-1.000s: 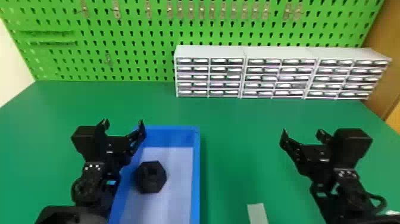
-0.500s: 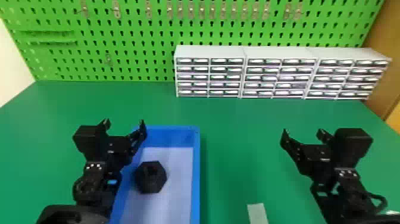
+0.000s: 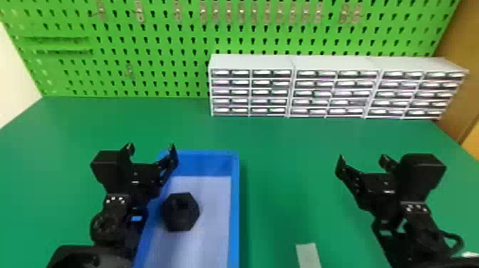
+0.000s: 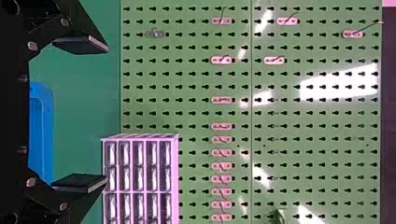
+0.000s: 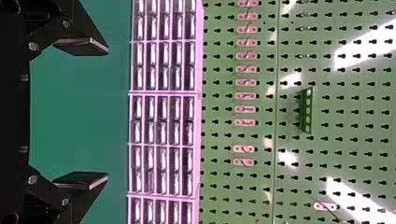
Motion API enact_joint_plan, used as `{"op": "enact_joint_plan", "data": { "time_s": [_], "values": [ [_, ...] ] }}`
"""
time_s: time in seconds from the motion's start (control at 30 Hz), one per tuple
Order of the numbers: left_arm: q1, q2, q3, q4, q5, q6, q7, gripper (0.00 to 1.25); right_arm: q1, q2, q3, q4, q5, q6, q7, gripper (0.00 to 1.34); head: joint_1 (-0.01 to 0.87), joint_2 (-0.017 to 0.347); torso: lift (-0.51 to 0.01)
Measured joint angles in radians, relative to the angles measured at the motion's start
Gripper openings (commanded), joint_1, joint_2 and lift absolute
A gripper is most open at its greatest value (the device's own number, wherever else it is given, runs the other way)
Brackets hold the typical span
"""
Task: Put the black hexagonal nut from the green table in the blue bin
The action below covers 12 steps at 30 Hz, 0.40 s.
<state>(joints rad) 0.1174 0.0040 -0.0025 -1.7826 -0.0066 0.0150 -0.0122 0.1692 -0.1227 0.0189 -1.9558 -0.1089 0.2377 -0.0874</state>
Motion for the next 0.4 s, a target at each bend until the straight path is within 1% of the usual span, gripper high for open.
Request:
{"op": "enact_joint_plan", "data": {
  "time_s": [0.4],
  "values": [
    [-0.002, 0.000, 0.005, 0.000, 0.002, -0.001, 0.000, 0.96, 0.001, 0.001, 0.003, 0.000, 0.000, 0.000, 0.000, 1.01, 0.657, 0.057, -0.095]
  ]
}}
